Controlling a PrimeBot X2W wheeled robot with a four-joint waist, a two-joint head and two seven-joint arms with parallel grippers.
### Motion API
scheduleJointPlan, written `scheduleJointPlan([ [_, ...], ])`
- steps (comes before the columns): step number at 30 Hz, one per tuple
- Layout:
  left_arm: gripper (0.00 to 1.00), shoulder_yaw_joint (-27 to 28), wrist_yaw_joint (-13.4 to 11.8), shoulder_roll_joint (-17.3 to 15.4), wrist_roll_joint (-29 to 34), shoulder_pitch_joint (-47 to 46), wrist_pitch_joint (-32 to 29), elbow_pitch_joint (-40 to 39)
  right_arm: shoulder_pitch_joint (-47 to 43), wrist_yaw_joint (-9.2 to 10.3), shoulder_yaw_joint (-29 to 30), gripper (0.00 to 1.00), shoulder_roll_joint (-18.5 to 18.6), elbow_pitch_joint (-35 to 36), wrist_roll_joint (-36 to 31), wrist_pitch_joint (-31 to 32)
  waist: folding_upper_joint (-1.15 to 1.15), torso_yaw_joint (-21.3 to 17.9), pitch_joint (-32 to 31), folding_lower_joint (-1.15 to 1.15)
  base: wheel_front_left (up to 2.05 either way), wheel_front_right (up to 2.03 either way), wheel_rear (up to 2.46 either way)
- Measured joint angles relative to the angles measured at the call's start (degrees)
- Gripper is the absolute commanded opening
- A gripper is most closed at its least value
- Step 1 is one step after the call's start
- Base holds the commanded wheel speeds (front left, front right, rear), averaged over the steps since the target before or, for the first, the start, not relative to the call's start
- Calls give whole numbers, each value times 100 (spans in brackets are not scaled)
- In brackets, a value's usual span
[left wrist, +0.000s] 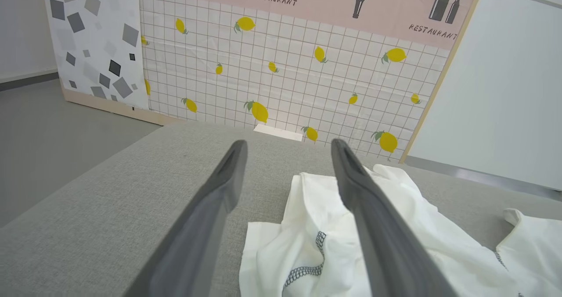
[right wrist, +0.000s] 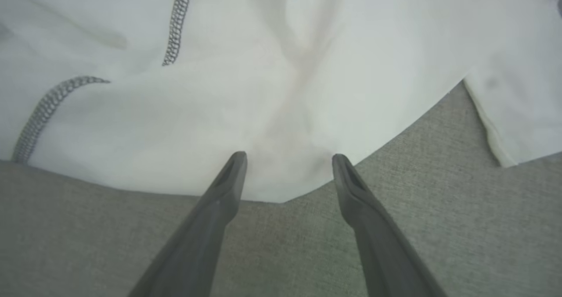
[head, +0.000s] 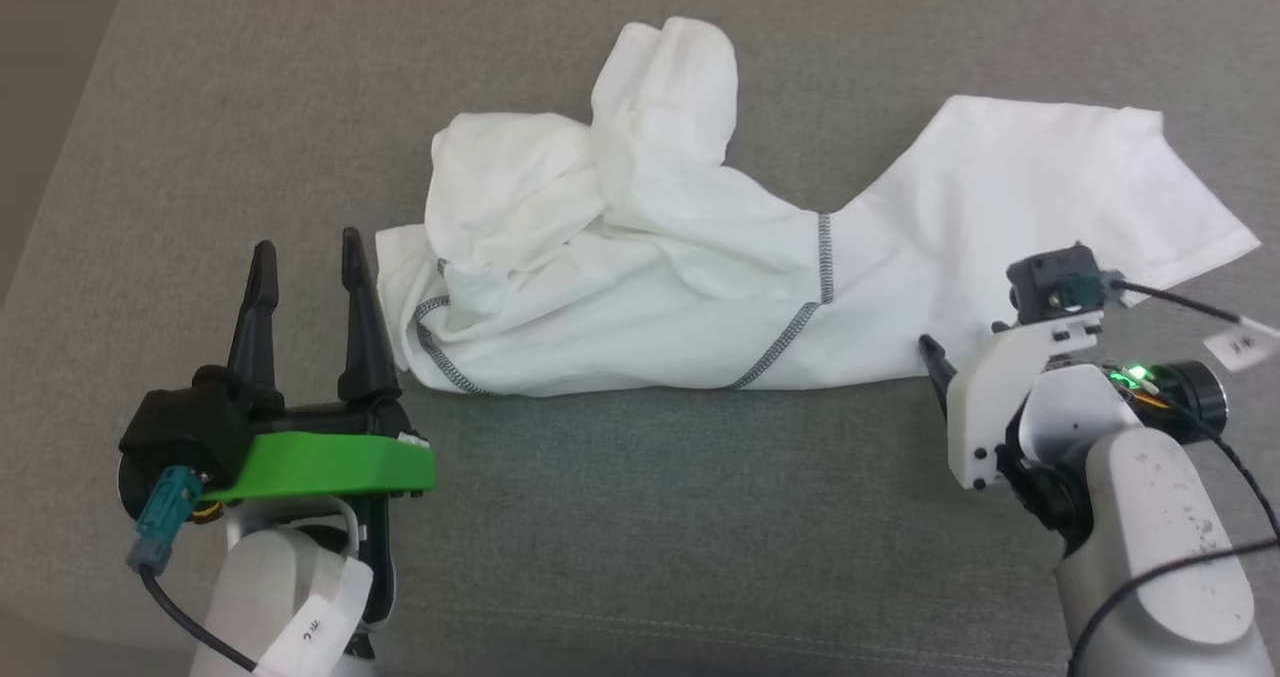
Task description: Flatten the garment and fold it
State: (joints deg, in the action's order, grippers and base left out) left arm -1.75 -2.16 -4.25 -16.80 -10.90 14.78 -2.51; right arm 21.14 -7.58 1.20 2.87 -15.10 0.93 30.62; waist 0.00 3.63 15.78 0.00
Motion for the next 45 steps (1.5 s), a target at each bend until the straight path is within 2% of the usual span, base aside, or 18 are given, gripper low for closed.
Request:
scheduleJointPlan([
  [5, 100, 134, 170, 96, 115, -8, 0, 53, 298, 0, -37, 100, 1, -312, -123, 762, 0, 198, 207, 0, 0, 0, 0],
  [6, 100, 177, 200, 104, 119, -8, 0, 76, 401, 1, -47, 24, 20, -331, -121, 1049, 0, 260, 258, 0, 0, 0, 0],
  [7, 100, 182, 203, 104, 98, -8, 1, 88, 435, 0, -47, 0, 22, -312, -121, 1132, 0, 287, 278, 0, 0, 0, 0],
  [9, 100, 175, 202, 105, 48, -8, 0, 105, 441, 0, 56, 0, 16, -233, -152, 1125, 0, 317, 292, 0, 0, 0, 0],
  [12, 100, 171, 182, 110, 15, -5, 0, 142, 322, -4, 504, 0, -65, -91, -365, 802, 0, 321, 240, 0, 0, 0, 0],
  [17, 100, 255, 158, 115, 18, 20, 1, 176, -220, -3, 1722, 0, -40, 347, -564, 326, 0, 250, 17, 0, 0, 0, 0],
  [22, 100, 308, 165, 119, 37, 157, 1, 225, -793, -3, 2824, 0, -21, 857, -531, 158, 0, 117, -247, 0, 0, 0, 0],
  [25, 100, 324, 170, 120, 60, 251, 1, 237, -1121, -3, 3382, 0, -8, 920, -468, 113, 0, 15, -390, 0, 0, 0, 0],
  [28, 100, 331, 197, 120, 70, 320, 1, 242, -1397, -2, 3595, 0, -3, 765, -330, 111, 0, -99, -498, 0, 0, 0, 0],
  [29, 100, 325, 210, 120, 73, 331, 1, 245, -1479, -2, 3579, 19, -3, 705, -276, 78, 0, -138, -530, 0, 0, 0, 0],
  [30, 100, 323, 212, 120, 81, 333, 1, 248, -1549, -2, 3484, 77, -4, 680, -219, -13, 0, -174, -560, 0, 0, 0, 0],
  [31, 100, 324, 213, 120, 91, 335, 1, 250, -1582, -2, 3382, 100, -5, 680, -148, -110, 0, -200, -581, 0, 0, 0, 0],
  [35, 100, 323, 220, 122, 113, 339, 1, 259, -1574, 0, 2595, 100, 8, 1002, 122, -1184, 0, -281, -628, 0, 0, 0, 0],
  [39, 100, 250, 248, 122, 113, 338, 1, 261, -1403, 0, 1439, 100, -8, 1284, 203, -2101, 0, -244, -574, 0, 0, 0, 0],
  [42, 100, 162, 261, 123, 111, 322, 1, 255, -1041, 1, 624, 100, 48, 1287, 146, -2423, 0, -166, -493, 0, 0, 0, 0],
  [45, 100, 100, 263, 124, 102, 303, 1, 229, -485, 0, -122, 100, 309, 923, 159, -2434, 0, -72, -384, 0, 0, 0, 0],
])
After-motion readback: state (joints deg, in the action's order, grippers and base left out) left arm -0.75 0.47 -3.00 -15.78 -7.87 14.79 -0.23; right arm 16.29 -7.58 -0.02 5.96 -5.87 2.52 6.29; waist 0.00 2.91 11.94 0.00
